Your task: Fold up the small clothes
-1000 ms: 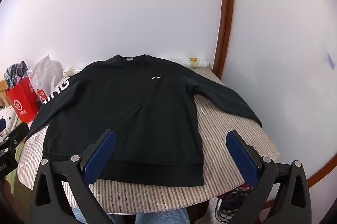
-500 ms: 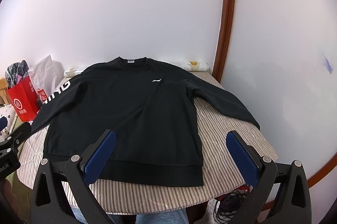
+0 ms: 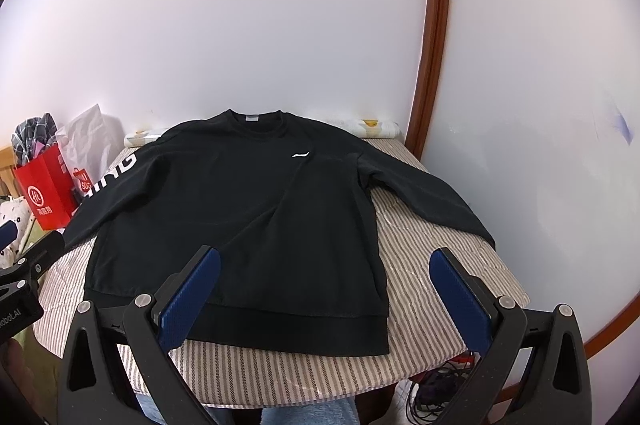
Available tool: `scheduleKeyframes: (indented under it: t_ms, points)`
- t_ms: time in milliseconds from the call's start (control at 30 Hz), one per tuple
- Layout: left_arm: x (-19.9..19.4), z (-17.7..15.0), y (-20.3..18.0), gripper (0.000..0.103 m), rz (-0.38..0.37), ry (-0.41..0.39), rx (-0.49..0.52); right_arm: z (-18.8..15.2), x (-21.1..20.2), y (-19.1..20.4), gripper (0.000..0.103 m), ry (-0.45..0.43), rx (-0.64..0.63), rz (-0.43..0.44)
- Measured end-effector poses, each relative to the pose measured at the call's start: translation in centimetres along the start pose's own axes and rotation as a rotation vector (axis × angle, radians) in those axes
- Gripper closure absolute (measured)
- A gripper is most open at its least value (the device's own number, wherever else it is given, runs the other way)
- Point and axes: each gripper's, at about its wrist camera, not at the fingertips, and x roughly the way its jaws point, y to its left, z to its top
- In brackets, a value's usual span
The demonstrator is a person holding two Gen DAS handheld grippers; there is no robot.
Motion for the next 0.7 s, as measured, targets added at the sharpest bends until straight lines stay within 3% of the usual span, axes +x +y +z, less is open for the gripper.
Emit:
scheduleKeyframes:
  t_ms: [700]
  points:
    - [0.18, -0.03, -0.46, 0.000, -0.009, 0.007, 0.008, 0.12, -0.14, -0.50, 0.000, -0.003, 0.019, -0.006]
